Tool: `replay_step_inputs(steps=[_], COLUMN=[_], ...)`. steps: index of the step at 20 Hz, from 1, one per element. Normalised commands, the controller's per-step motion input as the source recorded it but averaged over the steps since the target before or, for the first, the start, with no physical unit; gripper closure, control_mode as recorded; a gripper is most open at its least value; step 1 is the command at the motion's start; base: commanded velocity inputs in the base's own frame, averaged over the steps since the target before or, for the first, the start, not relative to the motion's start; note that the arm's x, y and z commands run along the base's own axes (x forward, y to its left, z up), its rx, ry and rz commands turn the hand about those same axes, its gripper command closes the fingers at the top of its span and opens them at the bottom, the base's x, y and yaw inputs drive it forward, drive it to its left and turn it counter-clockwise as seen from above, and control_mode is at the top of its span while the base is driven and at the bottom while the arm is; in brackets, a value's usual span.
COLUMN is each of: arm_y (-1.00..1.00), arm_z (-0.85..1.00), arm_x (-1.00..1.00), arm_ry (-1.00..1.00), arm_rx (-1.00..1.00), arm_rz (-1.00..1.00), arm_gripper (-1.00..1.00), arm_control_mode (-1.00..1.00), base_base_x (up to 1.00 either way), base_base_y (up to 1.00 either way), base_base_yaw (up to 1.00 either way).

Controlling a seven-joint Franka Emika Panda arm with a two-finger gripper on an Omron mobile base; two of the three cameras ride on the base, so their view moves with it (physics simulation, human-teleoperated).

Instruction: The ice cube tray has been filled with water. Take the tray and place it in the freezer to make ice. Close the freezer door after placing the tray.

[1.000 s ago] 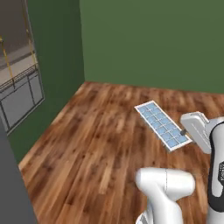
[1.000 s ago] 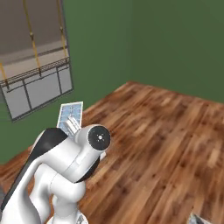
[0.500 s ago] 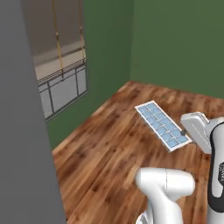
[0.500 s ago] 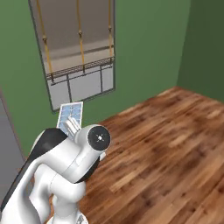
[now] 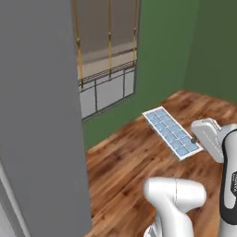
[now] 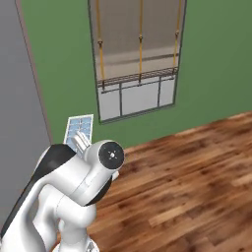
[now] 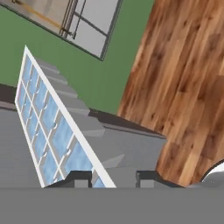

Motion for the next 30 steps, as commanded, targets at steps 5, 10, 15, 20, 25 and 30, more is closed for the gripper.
replay_step_inputs(steps=[5,10,15,20,25,30], arm_y=[0.00,0.00,0.00,0.00,0.00,0.00], arm_z=[0.00,0.00,0.00,0.00,0.00,0.00], arm_x=[0.00,0.00,0.00,0.00,0.00,0.00], arm_ry=[0.00,0.00,0.00,0.00,0.00,0.00], arm_rx=[0.00,0.00,0.00,0.00,0.00,0.00], arm_rz=[0.00,0.00,0.00,0.00,0.00,0.00], arm_gripper=[1.00,1.00,1.00,1.00,1.00,1.00], arm_control_mode=[1.00,1.00,1.00,1.00,1.00,1.00], base_base_x=[0.00,-0.12,-0.31,-0.36,-0.39,-0.34], base_base_y=[0.00,-0.03,-0.15,-0.18,-0.22,-0.05], base_base_yaw=[0.45,0.39,0.33,0.30,0.23,0.21])
